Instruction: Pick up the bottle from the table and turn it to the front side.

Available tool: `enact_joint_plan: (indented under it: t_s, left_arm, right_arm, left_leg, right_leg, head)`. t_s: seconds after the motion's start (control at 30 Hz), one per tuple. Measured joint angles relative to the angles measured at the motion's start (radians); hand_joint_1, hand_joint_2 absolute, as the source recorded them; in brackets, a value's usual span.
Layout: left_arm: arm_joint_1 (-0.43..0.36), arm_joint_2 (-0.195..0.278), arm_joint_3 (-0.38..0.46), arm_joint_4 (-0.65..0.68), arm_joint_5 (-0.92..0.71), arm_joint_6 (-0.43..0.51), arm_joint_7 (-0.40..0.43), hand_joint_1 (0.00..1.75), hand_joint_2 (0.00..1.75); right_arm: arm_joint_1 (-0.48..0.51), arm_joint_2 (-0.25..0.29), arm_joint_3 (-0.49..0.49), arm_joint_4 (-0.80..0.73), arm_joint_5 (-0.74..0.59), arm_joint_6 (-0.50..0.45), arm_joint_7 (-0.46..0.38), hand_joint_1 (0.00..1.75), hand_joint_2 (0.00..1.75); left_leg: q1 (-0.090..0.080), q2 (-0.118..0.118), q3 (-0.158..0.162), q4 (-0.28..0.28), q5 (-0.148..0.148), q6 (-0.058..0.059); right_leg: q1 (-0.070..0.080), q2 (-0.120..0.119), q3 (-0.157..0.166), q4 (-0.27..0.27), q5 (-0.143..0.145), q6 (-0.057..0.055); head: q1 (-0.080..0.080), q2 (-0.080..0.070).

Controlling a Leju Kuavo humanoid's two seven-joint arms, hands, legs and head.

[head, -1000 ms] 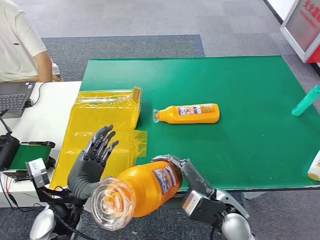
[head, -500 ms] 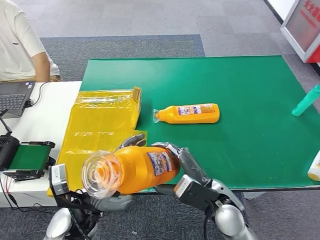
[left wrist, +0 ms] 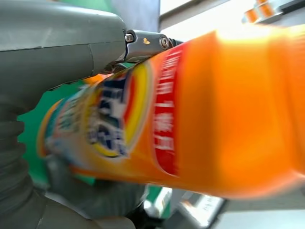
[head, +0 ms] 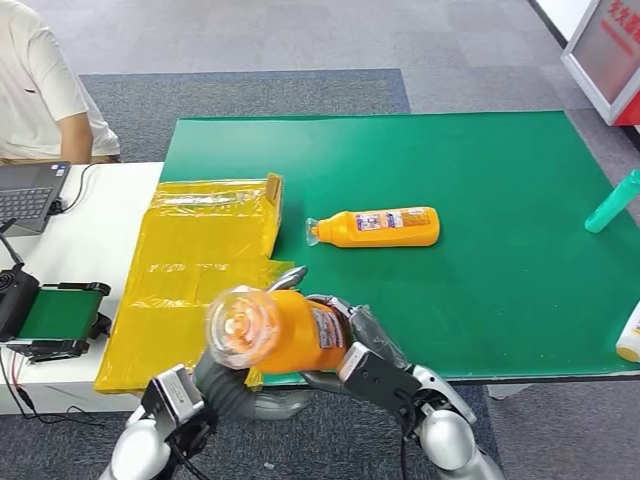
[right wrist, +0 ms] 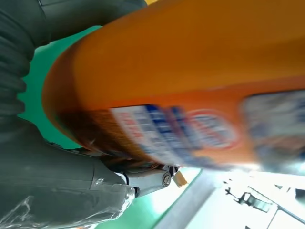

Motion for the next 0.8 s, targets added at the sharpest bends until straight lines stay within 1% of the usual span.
enact_joint_plan:
  t_s: [0.07,0.17,0.37,0.5,0.8]
  left_arm:
    - [-0.017,-0.020,-0.010,-0.009,-0.053,0.005,0.001,0.00,1.75]
    - [-0.032,-0.042,-0.019,-0.014,-0.080,0.002,0.004,0.00,1.75]
    - [-0.036,-0.055,-0.019,-0.014,-0.095,0.003,-0.002,0.00,1.75]
    - [-0.037,-0.061,-0.018,-0.014,-0.094,0.003,-0.004,1.75,1.75]
    - [-0.040,-0.068,-0.016,-0.014,-0.093,0.003,0.012,1.75,1.75]
  right_arm:
    - [0.001,0.006,0.000,0.021,0.008,0.002,0.005,1.75,1.75]
    - [0.000,0.012,0.000,0.047,0.017,0.004,0.006,1.75,1.75]
    - [-0.007,0.027,0.001,0.092,0.017,0.004,-0.003,1.75,1.75]
    - [-0.008,0.031,0.001,0.117,0.019,0.003,-0.006,1.75,1.75]
    - [-0.002,0.031,-0.004,0.130,0.036,-0.014,-0.003,1.75,1.75]
  left_leg:
    - [0.000,0.000,0.000,0.000,0.000,0.000]
    - [0.000,0.000,0.000,0.000,0.000,0.000]
    - [0.000,0.000,0.000,0.000,0.000,0.000]
    - [0.000,0.000,0.000,0.000,0.000,0.000]
    - [0.000,0.000,0.000,0.000,0.000,0.000]
  right_leg:
    - [0.000,0.000,0.000,0.000,0.000,0.000]
    - [0.000,0.000,0.000,0.000,0.000,0.000]
    - [0.000,0.000,0.000,0.000,0.000,0.000]
    - [0.000,0.000,0.000,0.000,0.000,0.000]
    - [0.000,0.000,0.000,0.000,0.000,0.000]
  head:
    - [0.000,0.000]
    - [0.000,0.000]
    - [0.000,0.000]
    - [0.000,0.000]
    - [0.000,0.000]
